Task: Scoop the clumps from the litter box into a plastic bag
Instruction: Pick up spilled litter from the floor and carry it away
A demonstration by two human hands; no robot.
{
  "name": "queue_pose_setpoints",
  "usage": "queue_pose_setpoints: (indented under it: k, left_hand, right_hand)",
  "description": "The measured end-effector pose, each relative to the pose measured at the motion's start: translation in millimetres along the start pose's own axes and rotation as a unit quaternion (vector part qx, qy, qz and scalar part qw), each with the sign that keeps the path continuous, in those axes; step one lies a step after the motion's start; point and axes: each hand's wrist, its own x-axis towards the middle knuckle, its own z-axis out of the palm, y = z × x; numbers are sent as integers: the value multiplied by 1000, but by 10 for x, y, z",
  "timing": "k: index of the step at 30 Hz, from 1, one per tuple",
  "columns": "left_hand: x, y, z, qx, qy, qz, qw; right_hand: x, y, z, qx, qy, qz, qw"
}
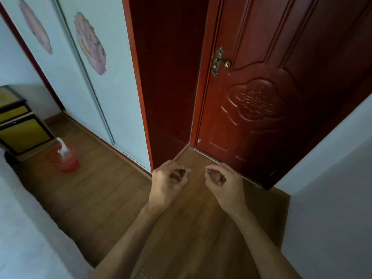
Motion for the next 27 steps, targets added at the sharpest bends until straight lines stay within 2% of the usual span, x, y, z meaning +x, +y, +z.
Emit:
queue_pose_setpoints:
  k: [7,13,21,27]
  left_hand:
    - [355,-439,-151,49,50,-53,996]
    - [787,-829,-262,87,112,-90,986]
    - [1424,-1312,-431,139,190,-158,959]
    - [1621,-1557,-651,168,233,-189,939]
  right_hand:
    - [641,104,487,47,-53,-11,997]
    - [1378,192,1052,100,-93,-58,989]
    - [2410,260,1704,139,-165,-138,966]
    - [2844,129,2158,170,-195,-184,948]
